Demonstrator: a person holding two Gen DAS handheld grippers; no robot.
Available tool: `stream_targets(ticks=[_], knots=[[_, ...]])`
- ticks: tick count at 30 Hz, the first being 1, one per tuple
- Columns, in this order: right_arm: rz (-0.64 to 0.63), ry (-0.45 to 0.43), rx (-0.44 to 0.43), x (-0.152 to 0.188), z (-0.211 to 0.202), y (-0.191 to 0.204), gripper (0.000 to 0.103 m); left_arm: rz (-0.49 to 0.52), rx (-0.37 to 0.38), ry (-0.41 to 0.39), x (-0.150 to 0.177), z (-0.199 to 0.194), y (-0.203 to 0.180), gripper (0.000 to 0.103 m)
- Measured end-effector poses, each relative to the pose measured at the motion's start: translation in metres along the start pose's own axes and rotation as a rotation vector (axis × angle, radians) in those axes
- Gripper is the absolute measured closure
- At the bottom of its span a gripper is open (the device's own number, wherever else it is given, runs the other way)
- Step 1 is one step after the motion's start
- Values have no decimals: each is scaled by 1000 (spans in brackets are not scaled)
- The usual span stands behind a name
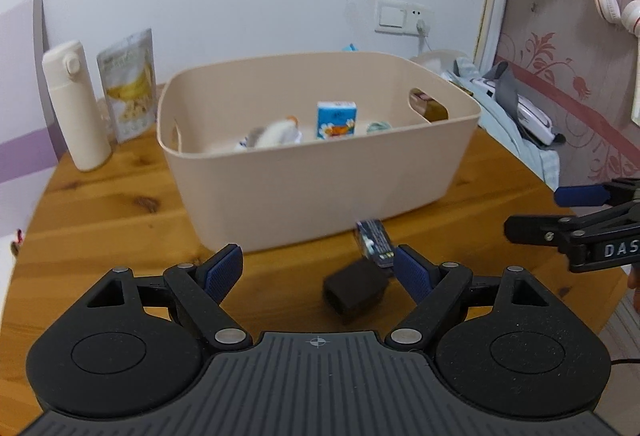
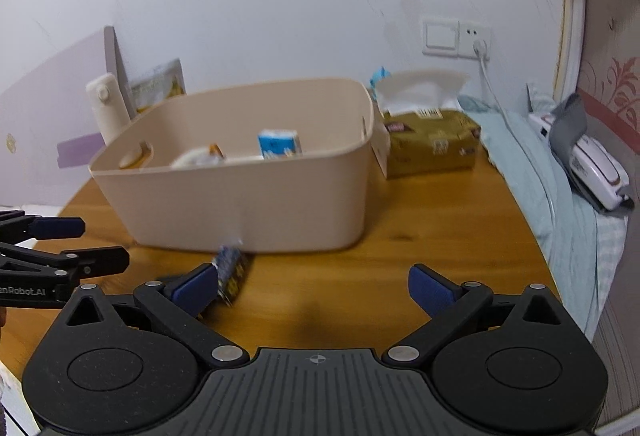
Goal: Organize objects
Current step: 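Move both tools back toward the black cube and dark blue box on the table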
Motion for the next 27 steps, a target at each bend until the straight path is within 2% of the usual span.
stream_targets(ticks=[14,23,27], knots=[[6,105,15,30,28,-11,0,-12,47,73,21,33,-22,19],[-17,135,29,35,43,-8,0,-116,52,102,25,58,-11,19],[-23,148,30,37,51,-4,0,-123,29,111,25,66,-10,19]])
Point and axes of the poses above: each gripper's, at about its wrist camera, not at the fingertips, and z roughly the way its jaws point, y to its left, x to its underside, the point moved 1 cm from there along z, roughly the way its jaws point, and after that the axes turned 2 degrees about y, right-handed, at the moved point
